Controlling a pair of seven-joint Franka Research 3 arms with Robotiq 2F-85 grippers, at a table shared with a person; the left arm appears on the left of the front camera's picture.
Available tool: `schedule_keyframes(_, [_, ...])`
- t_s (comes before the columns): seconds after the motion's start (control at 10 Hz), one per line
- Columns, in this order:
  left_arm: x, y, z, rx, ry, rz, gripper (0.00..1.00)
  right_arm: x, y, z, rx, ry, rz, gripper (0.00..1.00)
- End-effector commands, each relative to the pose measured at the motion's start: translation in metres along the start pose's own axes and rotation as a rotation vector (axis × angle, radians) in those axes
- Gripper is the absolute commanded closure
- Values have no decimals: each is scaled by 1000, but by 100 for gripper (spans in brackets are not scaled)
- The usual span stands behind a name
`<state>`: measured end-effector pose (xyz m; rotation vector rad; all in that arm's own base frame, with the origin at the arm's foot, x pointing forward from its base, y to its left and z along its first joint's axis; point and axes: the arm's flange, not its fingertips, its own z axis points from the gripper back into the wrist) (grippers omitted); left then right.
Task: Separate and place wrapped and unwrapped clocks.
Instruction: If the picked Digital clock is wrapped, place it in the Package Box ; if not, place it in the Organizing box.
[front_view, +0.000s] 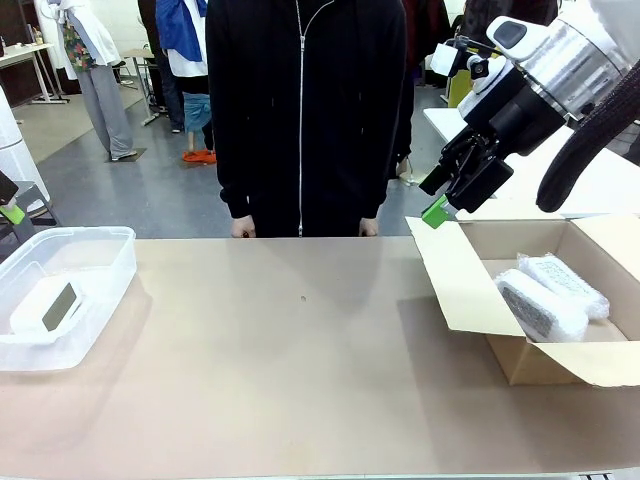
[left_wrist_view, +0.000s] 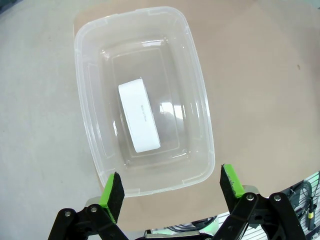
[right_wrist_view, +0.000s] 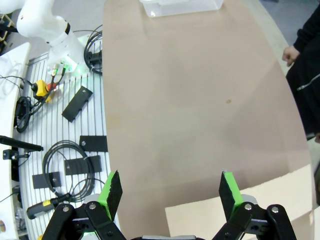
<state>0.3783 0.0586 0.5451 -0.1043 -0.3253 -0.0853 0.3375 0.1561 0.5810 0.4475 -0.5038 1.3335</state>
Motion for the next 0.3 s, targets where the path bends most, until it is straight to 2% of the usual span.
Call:
schedule_keyframes(0.0, [1, 0, 1, 3, -12, -12, 0, 1, 0, 2, 5, 9, -10, 0])
schedule_keyframes(0.2, [1, 0, 1, 3, -12, -12, 0, 1, 0, 2, 5, 9, -10, 0])
